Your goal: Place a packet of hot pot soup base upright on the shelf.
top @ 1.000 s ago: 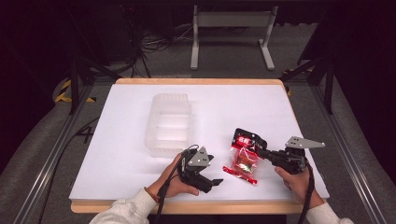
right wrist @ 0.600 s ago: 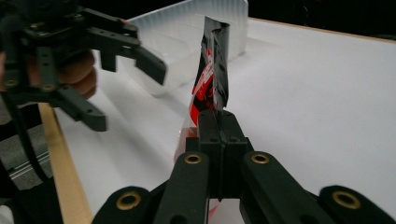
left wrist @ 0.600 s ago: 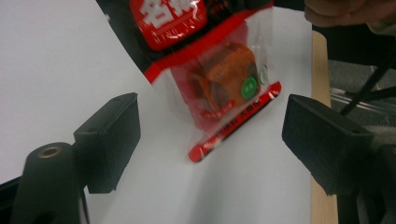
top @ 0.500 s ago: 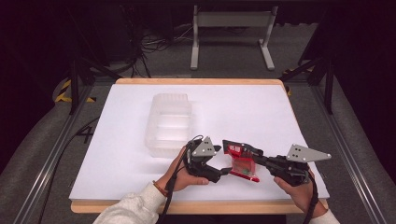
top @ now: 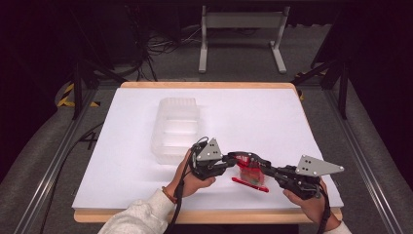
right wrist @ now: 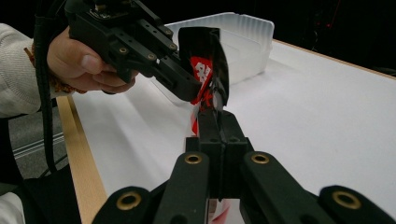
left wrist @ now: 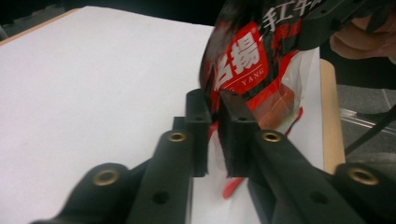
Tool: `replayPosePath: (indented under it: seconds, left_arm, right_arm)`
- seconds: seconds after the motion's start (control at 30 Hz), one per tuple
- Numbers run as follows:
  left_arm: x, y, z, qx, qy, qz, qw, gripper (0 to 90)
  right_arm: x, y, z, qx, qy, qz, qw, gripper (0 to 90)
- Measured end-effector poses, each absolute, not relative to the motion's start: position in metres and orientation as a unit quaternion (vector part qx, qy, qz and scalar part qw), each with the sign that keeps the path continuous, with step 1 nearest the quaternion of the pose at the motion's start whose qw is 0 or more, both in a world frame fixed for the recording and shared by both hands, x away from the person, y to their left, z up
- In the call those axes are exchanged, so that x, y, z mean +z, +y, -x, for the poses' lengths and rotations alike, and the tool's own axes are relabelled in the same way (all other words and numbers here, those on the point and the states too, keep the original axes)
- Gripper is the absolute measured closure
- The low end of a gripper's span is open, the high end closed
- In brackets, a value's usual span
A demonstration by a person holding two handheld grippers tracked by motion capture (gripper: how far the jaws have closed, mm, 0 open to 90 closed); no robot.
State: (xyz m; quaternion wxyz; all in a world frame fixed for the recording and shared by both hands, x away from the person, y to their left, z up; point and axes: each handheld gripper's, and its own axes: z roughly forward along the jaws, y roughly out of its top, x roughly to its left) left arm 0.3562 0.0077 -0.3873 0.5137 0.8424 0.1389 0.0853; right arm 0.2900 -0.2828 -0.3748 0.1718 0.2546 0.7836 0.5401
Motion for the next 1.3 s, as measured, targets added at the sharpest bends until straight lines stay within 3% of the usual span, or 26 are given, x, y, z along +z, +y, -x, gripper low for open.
replayPosePath:
  seconds: [0.1, 1.3]
  left_arm:
    - [-0.386, 0.008, -0.355, 0.089, 0.136, -0.847, 0.507, 89.6]
    - [-0.339, 0.053, -0.362, 0.151, 0.163, -0.808, 0.545, 89.6]
  right_arm:
    - [-0.376, -0.280, -0.290, 0.535, 0.788, -0.249, 0.174, 90.0]
    - [-0.331, -0.229, -0.323, 0.529, 0.793, -0.209, 0.216, 90.0]
